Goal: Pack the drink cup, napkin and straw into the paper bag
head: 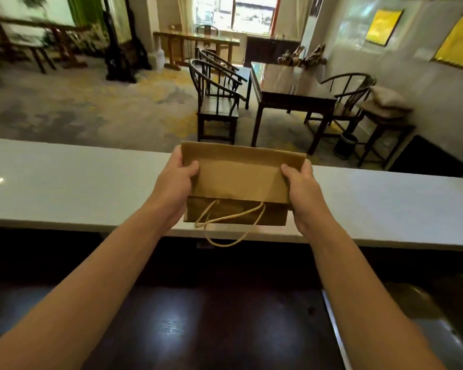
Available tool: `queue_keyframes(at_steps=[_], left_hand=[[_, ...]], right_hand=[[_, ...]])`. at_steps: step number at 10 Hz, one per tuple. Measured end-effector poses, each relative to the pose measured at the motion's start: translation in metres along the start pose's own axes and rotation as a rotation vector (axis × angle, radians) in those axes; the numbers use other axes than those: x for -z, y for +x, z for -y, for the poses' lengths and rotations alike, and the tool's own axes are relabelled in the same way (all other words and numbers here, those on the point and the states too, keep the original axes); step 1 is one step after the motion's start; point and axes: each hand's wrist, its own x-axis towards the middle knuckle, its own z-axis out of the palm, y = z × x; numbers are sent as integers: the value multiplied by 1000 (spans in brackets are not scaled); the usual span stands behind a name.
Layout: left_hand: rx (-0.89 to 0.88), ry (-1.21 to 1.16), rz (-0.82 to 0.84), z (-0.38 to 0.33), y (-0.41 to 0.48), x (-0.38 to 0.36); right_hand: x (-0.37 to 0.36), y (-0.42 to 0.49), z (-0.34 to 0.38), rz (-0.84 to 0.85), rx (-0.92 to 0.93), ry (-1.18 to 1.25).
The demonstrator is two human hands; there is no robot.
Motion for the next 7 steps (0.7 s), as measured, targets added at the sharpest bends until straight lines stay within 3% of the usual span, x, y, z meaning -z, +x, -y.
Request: queue_keyframes(at_steps=[2, 4, 7], left_hand=[[125, 98, 33, 24, 38, -7], [118, 146, 66, 41, 47, 5], [-250, 666, 201, -25, 61, 0]], right_hand=[[-6, 31, -28, 11, -116, -73], [1, 33, -40, 62, -32, -191], [18, 51, 21, 153, 321, -715]])
